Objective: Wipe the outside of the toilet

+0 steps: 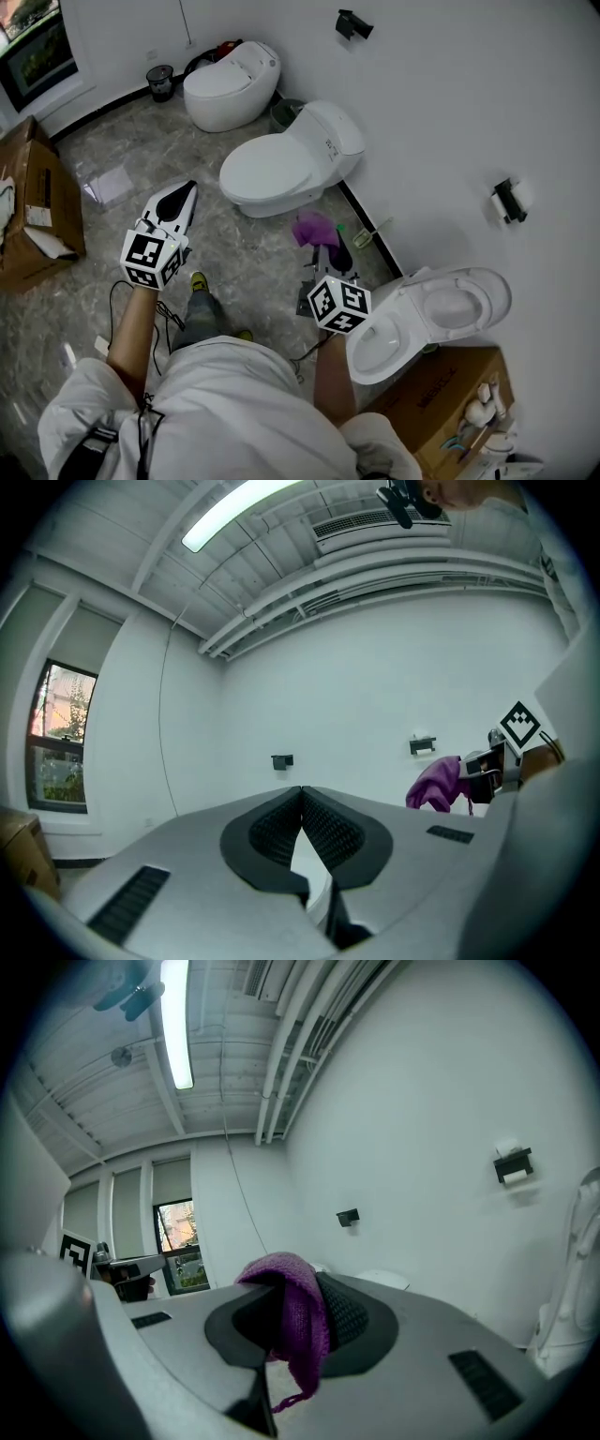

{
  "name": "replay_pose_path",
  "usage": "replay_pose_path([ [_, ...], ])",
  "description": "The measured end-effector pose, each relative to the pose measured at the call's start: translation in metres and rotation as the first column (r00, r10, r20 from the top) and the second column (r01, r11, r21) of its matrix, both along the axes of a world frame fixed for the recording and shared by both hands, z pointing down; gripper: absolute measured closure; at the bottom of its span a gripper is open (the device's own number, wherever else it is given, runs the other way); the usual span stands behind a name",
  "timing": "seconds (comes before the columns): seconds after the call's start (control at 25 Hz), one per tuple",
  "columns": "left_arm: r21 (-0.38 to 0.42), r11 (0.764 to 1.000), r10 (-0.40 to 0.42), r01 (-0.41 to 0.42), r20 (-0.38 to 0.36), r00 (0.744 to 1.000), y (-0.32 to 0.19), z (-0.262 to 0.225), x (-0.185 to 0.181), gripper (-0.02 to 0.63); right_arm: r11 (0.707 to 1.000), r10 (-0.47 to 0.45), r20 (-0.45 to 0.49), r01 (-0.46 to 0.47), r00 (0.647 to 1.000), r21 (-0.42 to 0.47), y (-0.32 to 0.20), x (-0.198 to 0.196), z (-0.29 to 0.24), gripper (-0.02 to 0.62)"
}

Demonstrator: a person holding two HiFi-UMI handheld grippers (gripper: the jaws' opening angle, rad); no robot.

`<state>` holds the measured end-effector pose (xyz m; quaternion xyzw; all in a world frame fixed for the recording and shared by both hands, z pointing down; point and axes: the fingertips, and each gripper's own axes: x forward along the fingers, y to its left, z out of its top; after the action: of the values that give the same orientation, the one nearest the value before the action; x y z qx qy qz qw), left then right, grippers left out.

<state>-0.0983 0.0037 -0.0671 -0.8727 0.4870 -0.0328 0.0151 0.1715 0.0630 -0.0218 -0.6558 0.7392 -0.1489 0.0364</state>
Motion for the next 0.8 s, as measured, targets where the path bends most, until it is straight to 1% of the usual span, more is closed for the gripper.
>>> replay_pose_path([
  [0.16,0.001,1.000,-0.003,0.003,0.006,1.000,0.0120,0.0017,-0.0029,0.592,1.000,-0.004,0.002,0.004,1.000,0.006,0.0093,-0.0024,-0.0006,0.508],
  [0.44,0.009,1.000,0.007,-0.007,0.011,1.000,0.0070,-0.0055,-0.0028,0.592,1.000,0.004,-0.020,-0.004,1.000,0.018,0.0064,-0.0040,-0.0042,0.508],
  [0.6,0.015,1.000,0.014,-0.014,0.014,1.000,0.0048,-0.0068,-0.0023,0.592,1.000,0.002,-0.010,-0.002,1.000,0.015,0.0047,-0.0039,-0.0035,0.509],
  [0.8,0.016,1.000,0.016,-0.017,0.015,1.000,0.0087,-0.0078,-0.0050,0.592,1.000,-0.004,-0.019,0.004,1.000,0.022,0.0061,-0.0073,-0.0072,0.509],
])
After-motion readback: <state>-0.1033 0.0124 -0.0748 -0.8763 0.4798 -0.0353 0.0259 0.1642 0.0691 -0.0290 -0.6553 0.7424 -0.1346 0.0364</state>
